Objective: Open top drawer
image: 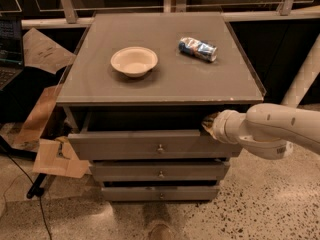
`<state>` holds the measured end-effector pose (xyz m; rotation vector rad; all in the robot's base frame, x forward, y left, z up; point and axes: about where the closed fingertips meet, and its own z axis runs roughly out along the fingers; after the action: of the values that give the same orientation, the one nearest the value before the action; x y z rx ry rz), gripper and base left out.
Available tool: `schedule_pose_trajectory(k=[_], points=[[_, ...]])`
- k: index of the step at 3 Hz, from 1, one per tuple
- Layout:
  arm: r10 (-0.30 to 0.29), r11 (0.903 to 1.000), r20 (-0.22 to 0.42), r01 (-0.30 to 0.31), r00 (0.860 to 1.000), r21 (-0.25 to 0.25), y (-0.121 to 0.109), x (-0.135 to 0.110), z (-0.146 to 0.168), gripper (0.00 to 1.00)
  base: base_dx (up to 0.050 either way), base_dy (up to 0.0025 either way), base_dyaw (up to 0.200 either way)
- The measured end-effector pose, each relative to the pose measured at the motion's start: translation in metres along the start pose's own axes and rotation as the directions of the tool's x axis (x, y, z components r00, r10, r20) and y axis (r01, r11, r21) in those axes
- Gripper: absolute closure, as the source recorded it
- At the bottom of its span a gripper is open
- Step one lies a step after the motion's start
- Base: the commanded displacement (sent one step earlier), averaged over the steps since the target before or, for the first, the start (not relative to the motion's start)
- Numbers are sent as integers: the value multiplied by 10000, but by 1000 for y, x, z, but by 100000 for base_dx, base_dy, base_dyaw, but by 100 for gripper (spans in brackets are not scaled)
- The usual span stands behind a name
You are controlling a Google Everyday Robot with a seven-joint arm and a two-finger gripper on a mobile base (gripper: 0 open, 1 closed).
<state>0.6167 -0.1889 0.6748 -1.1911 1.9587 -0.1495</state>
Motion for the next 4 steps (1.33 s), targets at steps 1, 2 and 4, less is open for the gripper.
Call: schedule_pose_trajectory(k=[1,2,4], points=[[75,9997,27,-74,10000,-244,2,5,-3,100,0,0,0],[151,9994,-88,-154,9998,-325,1,10,-7,100,0,0,0],[191,9985,-80,-195,9998,-514,3,12,-10,100,0,0,0]])
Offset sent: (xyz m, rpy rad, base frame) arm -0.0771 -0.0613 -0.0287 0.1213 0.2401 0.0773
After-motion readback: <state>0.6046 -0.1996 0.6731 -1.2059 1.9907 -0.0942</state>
